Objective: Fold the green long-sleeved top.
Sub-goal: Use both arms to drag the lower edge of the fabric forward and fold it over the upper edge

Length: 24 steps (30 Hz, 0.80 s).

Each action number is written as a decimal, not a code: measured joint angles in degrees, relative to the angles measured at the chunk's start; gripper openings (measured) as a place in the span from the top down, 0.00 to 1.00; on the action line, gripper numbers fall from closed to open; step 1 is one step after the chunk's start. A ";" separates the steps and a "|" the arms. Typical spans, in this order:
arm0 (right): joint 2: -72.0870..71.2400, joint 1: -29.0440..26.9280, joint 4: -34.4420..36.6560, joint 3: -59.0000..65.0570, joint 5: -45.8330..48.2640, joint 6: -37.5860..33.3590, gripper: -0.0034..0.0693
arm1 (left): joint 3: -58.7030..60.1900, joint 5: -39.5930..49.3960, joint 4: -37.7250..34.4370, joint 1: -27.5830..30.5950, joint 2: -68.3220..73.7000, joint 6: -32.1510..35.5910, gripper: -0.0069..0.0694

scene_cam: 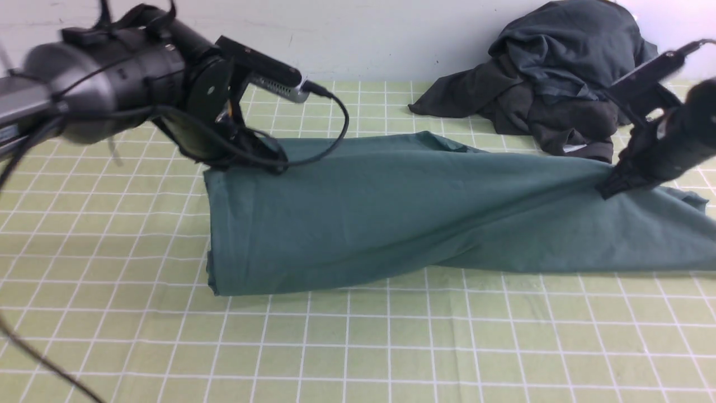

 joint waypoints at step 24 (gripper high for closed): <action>19.80 0.00 -3.98 -20.23 -1.46 -5.43 0.96 | -41.61 -0.79 -11.78 9.39 35.01 9.15 0.79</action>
